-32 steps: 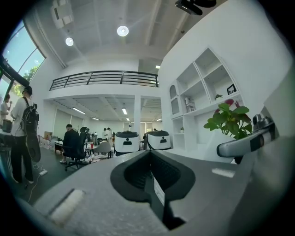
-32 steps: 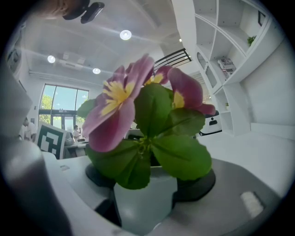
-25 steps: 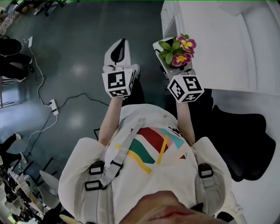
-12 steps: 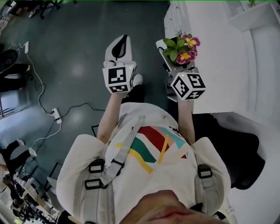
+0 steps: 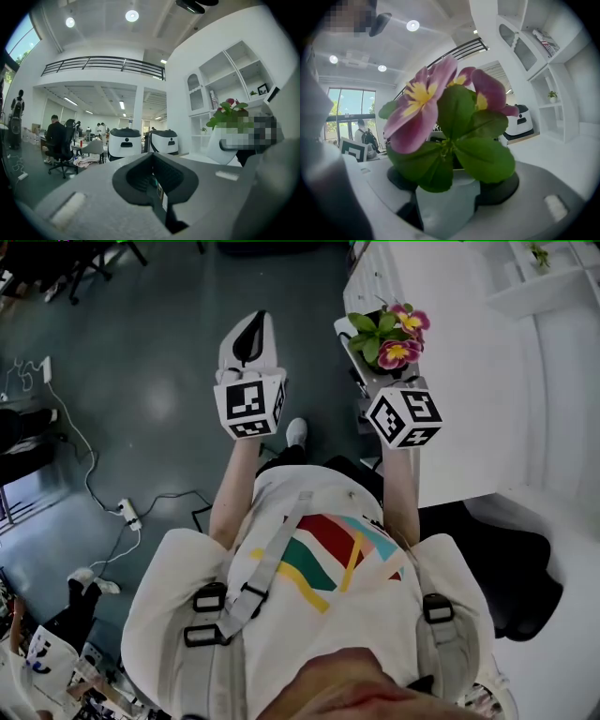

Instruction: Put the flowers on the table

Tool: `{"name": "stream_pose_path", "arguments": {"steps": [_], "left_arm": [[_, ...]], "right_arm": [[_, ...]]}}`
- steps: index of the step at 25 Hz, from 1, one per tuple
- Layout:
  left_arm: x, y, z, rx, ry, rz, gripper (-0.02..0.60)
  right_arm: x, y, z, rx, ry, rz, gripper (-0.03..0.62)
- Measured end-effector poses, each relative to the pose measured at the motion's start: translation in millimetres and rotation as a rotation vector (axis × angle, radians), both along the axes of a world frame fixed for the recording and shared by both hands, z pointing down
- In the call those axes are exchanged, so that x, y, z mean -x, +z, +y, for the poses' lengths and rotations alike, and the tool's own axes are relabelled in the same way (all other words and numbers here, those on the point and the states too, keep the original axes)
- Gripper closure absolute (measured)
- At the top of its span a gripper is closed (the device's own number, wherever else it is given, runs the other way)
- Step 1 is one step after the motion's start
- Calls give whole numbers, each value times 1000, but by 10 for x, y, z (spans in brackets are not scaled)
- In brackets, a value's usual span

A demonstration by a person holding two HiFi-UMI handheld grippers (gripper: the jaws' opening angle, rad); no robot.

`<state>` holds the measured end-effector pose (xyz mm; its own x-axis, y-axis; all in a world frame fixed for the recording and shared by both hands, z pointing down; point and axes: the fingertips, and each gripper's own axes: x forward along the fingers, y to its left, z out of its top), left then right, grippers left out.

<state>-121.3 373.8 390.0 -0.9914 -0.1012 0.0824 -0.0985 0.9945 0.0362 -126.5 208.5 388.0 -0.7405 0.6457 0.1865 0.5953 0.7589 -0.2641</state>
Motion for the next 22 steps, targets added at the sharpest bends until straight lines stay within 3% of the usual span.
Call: {"name": "stream_pose_path", "arguments": {"steps": [5, 14, 18, 22], "left_arm": [[145, 55, -49, -3, 14, 9, 577], [305, 38, -246, 20, 74, 15, 577], [564, 31, -594, 19, 127, 7, 577], [853, -89, -1308, 30, 265, -35, 577]], "right_arm": [[133, 137, -39, -75, 11, 7, 263], [261, 238, -135, -73, 34, 12, 264], [427, 227, -473, -62, 89, 7, 264], [542, 161, -1088, -90, 220, -29, 264]]}}
